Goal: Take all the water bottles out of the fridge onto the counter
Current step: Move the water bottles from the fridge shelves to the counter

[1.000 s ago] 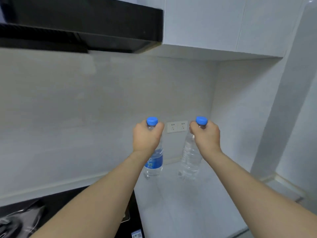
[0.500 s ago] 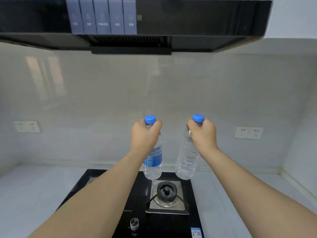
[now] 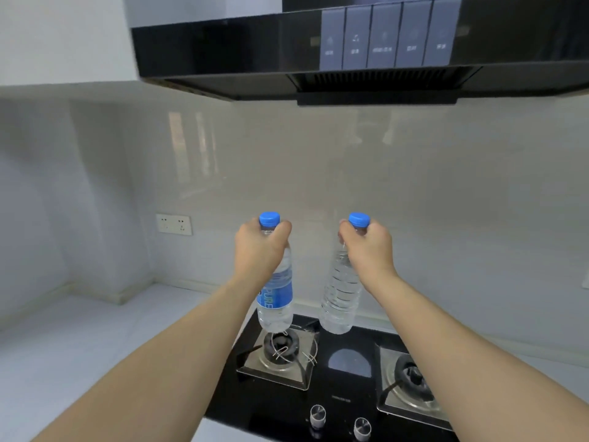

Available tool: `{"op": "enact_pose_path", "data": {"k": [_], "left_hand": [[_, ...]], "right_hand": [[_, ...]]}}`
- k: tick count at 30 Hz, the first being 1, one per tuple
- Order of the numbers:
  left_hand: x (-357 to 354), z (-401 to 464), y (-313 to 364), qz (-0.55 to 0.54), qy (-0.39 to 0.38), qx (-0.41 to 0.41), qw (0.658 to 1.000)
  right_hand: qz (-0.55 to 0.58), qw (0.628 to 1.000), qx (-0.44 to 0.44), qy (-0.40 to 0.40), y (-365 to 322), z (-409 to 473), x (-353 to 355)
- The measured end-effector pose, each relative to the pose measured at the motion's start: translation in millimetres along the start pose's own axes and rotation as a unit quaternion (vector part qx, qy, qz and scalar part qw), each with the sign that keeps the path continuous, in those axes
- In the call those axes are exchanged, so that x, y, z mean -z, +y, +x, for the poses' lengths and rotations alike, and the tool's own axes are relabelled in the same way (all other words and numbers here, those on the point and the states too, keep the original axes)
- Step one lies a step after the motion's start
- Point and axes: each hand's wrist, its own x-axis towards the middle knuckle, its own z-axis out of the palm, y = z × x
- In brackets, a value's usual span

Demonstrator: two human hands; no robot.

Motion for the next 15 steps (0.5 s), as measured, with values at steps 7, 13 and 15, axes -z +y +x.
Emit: {"op": "enact_pose_path", "data": {"k": [7, 13, 15], "left_hand": [[106, 33, -33, 0.031, 0.047, 0.005, 0.998], [183, 61, -71, 0.058, 0.089, 0.029, 0.994], [204, 72, -87, 0.057, 0.104, 0.046, 0.992]], "right_hand": [[0.029, 0.999, 0.006, -0.045, -21, -25, -116], [0.039, 0.994, 0.015, -0.100, -38, -41, -202], [0.046, 0.992, 0.013, -0.121, -37, -44, -231]]}}
